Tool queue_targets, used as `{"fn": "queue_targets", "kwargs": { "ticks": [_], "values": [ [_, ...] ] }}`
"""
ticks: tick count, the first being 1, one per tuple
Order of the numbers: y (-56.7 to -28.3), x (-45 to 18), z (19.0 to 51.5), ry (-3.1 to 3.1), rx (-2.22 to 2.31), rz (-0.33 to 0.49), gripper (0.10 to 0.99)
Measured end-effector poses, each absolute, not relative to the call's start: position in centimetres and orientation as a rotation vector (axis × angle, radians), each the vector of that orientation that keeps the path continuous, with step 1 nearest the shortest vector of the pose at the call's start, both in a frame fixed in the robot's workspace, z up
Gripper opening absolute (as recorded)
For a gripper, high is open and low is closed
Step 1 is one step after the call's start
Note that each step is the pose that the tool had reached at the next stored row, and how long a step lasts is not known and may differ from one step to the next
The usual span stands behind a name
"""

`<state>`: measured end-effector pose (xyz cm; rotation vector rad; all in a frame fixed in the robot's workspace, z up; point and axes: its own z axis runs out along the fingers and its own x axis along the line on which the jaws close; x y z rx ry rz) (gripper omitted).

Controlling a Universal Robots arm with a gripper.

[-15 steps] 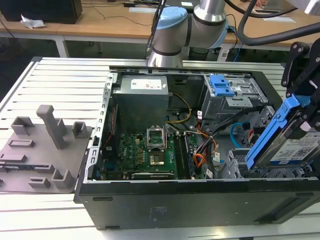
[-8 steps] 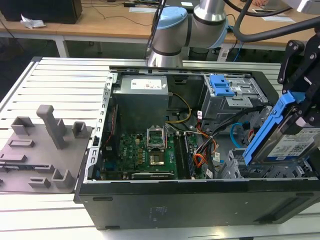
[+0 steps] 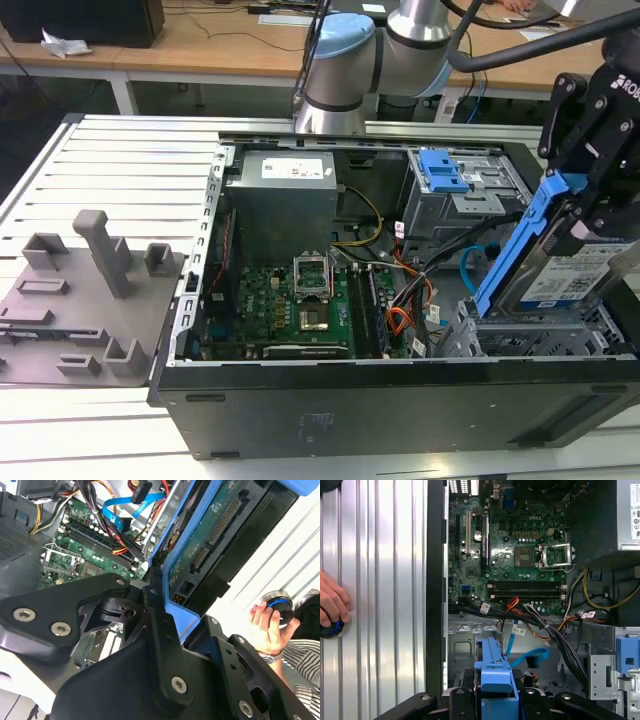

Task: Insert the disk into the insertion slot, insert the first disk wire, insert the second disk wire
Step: 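Insert the disk into the insertion slot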

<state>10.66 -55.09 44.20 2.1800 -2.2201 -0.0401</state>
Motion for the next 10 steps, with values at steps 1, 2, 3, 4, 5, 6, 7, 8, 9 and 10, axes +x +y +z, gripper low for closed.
{"fn": "queue_targets", "kwargs": {
  "ticks": [1,2,3,4,5,6,7,8,9,10],
  "values": [
    [-54.87,10.65,44.11,-2.22,2.18,-0.04,0.369],
    [-54.64,10.65,43.9,-2.22,2.18,-0.04,0.369],
    [-54.6,10.64,43.79,-2.22,2.18,-0.04,0.369],
    [-54.6,10.64,43.69,-2.22,2.18,-0.04,0.369],
    [-54.59,10.62,43.61,-2.22,2.179,-0.04,0.369],
    [-54.59,10.6,43.57,-2.221,2.179,-0.04,0.369],
    [-54.59,10.52,43.5,-2.223,2.177,-0.04,0.369],
    [-54.6,10.33,43.47,-2.227,2.174,-0.04,0.369],
    [-54.6,10.17,43.47,-2.228,2.174,-0.039,0.369],
    [-54.6,10.06,43.49,-2.229,2.175,-0.036,0.369]
  ]
}}
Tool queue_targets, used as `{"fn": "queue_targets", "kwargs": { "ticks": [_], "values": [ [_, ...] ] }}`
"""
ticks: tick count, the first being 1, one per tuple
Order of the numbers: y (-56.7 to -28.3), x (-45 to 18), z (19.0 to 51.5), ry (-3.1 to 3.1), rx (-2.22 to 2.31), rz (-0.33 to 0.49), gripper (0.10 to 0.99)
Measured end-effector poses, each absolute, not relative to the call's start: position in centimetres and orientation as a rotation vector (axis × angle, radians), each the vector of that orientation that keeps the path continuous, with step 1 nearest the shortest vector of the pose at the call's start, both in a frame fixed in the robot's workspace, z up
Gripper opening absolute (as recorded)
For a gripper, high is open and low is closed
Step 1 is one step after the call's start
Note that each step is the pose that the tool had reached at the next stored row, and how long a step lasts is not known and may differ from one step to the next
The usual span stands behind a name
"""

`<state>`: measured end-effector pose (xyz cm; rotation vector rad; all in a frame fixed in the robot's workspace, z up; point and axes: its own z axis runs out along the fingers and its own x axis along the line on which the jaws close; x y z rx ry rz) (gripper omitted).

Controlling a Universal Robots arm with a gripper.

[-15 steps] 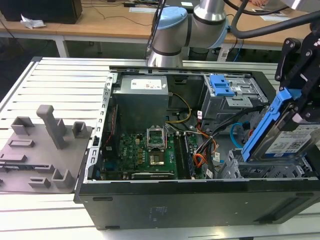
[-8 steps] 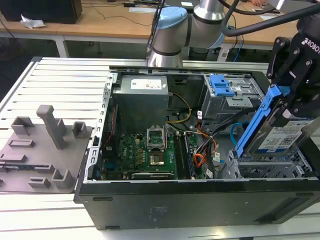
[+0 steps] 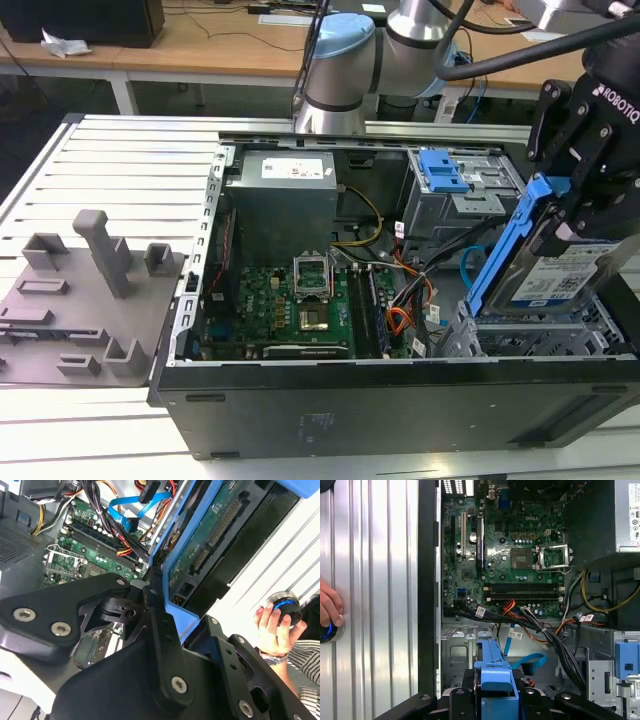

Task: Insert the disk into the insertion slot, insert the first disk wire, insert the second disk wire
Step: 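Insert the disk into the insertion slot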

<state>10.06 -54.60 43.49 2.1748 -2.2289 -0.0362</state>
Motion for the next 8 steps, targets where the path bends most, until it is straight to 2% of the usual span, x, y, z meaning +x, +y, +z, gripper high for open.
{"fn": "queue_targets", "kwargs": {
  "ticks": [8],
  "values": [
    [-54.6,10.0,42.3,-2.265,2.139,-0.036,0.369]
  ]
}}
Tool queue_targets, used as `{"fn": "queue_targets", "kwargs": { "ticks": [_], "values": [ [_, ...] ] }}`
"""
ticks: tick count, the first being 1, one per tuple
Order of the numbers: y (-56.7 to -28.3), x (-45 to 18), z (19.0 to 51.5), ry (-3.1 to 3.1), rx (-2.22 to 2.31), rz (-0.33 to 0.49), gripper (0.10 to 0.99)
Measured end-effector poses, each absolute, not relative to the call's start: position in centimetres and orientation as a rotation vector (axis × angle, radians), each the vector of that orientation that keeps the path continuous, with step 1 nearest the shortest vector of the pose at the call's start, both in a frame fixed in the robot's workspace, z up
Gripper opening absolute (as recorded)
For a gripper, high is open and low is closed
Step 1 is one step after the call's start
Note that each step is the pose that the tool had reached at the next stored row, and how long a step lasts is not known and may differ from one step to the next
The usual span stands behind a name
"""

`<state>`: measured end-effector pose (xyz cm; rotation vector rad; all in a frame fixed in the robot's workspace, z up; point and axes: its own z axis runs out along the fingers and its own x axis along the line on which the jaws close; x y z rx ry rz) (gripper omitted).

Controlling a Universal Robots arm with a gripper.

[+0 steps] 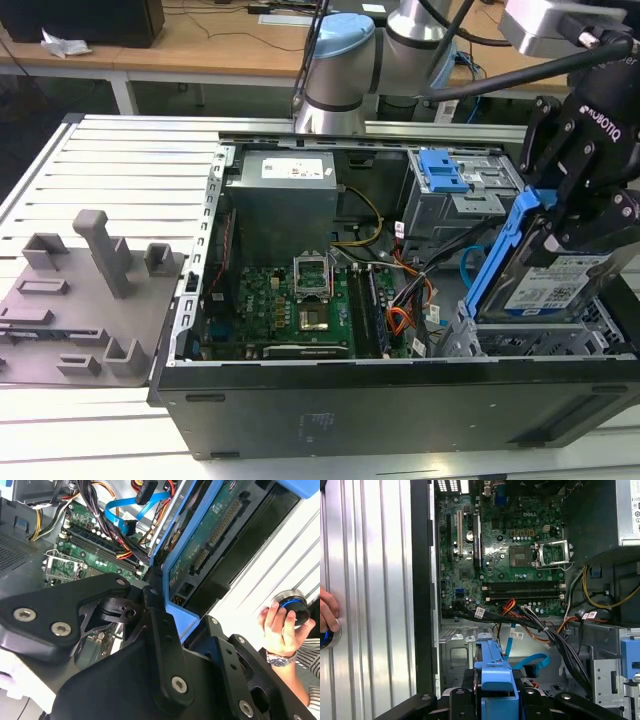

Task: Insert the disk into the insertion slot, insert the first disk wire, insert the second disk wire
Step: 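Insert the disk into the insertion slot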

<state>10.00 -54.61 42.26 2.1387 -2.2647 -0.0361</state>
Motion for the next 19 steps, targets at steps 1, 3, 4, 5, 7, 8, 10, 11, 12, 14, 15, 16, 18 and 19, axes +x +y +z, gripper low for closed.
{"fn": "queue_targets", "kwargs": {
  "ticks": [1,3,4,5,7,8,10,11,12,14,15,16,18,19],
  "values": [
    [-54.6,10.0,42.1,-2.265,2.139,-0.036,0.369],
    [-54.6,10.0,41.9,-2.265,2.139,-0.036,0.369],
    [-54.6,10.0,41.8,-2.265,2.139,-0.036,0.369],
    [-54.6,10.0,41.8,-2.265,2.139,-0.036,0.369],
    [-54.6,10.0,41.5,-2.265,2.139,-0.036,0.369],
    [-54.6,10.0,41.4,-2.265,2.139,-0.036,0.369],
    [-54.6,10.0,41.3,-2.265,2.139,-0.036,0.369],
    [-54.6,10.0,41.2,-2.265,2.139,-0.036,0.369],
    [-54.6,10.0,41.1,-2.265,2.139,-0.036,0.369],
    [-54.6,10.0,40.6,-2.265,2.139,-0.036,0.369],
    [-54.6,10.0,40.4,-2.265,2.139,-0.036,0.369],
    [-54.6,10.0,40.3,-2.265,2.139,-0.036,0.369],
    [-54.6,10.0,40.1,-2.265,2.139,-0.036,0.369],
    [-54.6,10.0,39.9,-2.265,2.139,-0.036,0.369]
  ]
}}
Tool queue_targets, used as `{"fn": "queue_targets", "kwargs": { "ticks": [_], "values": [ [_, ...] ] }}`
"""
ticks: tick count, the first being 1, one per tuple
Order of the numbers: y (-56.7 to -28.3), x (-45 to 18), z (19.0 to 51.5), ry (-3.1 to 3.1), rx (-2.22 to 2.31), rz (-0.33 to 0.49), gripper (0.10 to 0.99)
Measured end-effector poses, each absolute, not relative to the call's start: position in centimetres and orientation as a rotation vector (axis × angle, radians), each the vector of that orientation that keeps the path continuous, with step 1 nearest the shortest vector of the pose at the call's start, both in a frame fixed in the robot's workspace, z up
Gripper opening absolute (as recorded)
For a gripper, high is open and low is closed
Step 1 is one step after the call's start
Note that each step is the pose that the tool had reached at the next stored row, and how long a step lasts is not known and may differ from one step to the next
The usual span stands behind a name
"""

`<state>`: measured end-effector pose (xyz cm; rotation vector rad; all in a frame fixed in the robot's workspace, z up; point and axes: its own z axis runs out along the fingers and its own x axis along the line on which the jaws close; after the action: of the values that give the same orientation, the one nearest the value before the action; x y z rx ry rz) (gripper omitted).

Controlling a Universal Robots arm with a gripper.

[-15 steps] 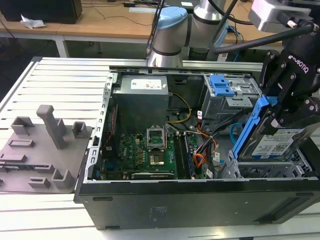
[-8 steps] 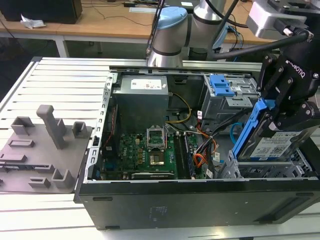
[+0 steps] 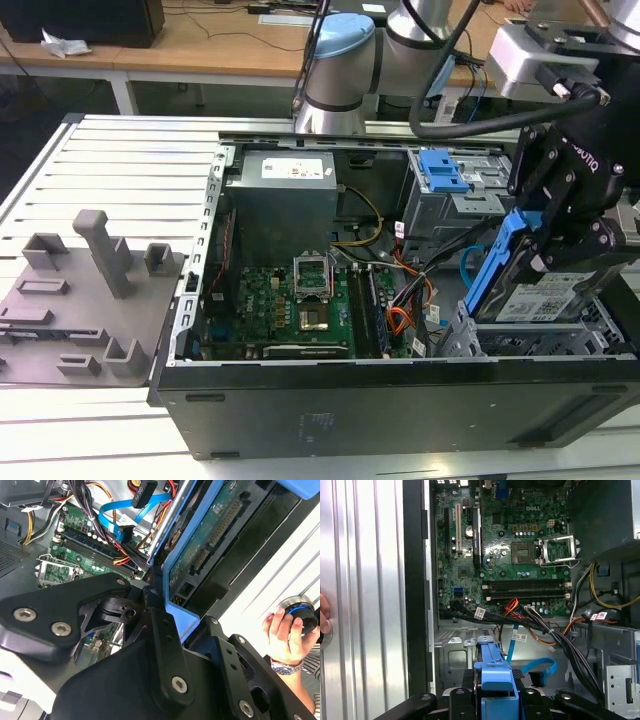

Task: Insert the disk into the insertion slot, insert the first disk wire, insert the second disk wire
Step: 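Insert the disk into the insertion slot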

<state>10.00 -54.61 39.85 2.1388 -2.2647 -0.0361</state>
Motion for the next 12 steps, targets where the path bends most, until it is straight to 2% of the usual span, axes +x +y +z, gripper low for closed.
{"fn": "queue_targets", "kwargs": {
  "ticks": [9,10,12],
  "values": [
    [-54.61,10.0,39.64,-2.265,2.139,-0.036,0.38],
    [-54.61,10.0,39.64,-2.265,2.139,-0.036,0.443],
    [-54.61,10.0,39.63,-2.265,2.139,-0.036,0.443]
  ]
}}
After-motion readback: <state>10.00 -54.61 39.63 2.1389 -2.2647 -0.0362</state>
